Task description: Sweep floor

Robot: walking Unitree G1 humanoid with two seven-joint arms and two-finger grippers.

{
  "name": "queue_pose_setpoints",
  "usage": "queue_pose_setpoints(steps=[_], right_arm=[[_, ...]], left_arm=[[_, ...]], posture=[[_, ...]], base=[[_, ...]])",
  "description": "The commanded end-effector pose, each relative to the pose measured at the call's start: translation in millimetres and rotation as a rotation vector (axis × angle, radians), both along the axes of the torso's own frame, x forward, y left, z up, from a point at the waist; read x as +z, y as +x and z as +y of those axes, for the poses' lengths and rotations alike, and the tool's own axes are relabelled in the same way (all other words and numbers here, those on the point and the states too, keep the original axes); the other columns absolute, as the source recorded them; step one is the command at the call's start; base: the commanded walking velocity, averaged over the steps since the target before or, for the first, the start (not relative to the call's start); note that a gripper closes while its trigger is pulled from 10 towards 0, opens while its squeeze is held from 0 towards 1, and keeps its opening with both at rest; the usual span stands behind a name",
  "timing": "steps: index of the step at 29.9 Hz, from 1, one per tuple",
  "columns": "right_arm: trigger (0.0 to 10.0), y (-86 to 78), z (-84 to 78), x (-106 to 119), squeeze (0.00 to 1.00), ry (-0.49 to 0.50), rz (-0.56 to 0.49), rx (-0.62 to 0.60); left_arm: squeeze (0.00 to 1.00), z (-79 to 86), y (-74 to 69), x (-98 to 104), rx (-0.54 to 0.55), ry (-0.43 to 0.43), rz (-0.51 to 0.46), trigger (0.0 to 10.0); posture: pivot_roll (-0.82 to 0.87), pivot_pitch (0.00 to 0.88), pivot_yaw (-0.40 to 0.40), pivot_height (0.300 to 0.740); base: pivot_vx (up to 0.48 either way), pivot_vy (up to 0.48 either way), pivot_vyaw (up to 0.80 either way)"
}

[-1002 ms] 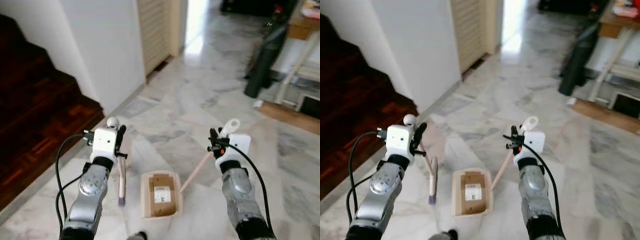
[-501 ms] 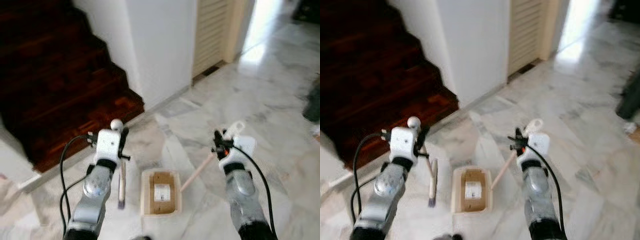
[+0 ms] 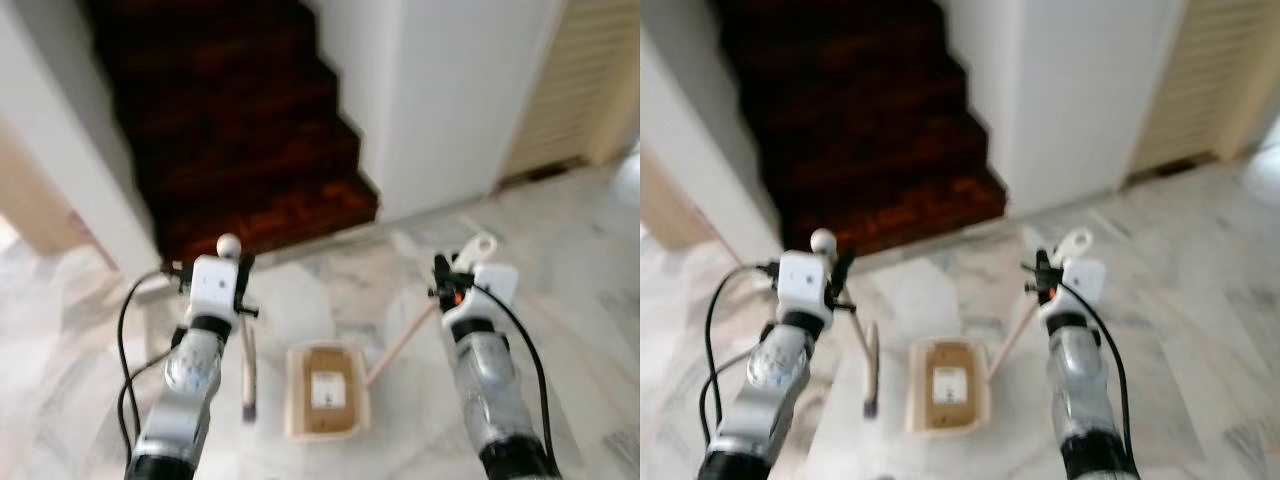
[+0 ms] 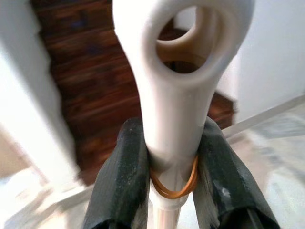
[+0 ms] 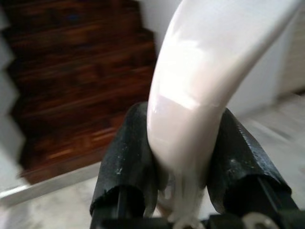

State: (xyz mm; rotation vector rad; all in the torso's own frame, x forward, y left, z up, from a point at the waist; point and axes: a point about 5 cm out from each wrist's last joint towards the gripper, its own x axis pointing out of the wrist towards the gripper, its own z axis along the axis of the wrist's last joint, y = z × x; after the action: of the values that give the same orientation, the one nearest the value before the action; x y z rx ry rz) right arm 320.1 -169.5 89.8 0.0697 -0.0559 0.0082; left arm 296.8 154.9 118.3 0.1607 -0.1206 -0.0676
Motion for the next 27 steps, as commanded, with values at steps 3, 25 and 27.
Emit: queue_pose_setpoints(steps=[3,25,27], right_arm=[[10.0,3.5,1.3,12.3,0.00,0.051,-0.052,-0.005],[10.0,5.4,-1.3,11.2,0.00,0.063,-0.037,-0.019],[10.0,5.5,-0.5,10.9,0.00,0.062,-0.034,-0.016]], left_arm=[[0.00,0.7,1.8,12.1,0.006,0.018,-0.052,10.0],[0.00,-0.7,1.6,10.1,0.003,0.001,-0.034,10.0],[0.00,-1.1,1.4,10.0,0.002,0.000,-0.032,10.0]], posture=[[0.11,0.064,0.042,0.740],[0.11,0.059,0.043,0.740],[0.11,0.054,0.043,0.740]], base=[[0.000,0.000,0.27],[0.000,0.047,0.00],[0.000,0.000,0.00]])
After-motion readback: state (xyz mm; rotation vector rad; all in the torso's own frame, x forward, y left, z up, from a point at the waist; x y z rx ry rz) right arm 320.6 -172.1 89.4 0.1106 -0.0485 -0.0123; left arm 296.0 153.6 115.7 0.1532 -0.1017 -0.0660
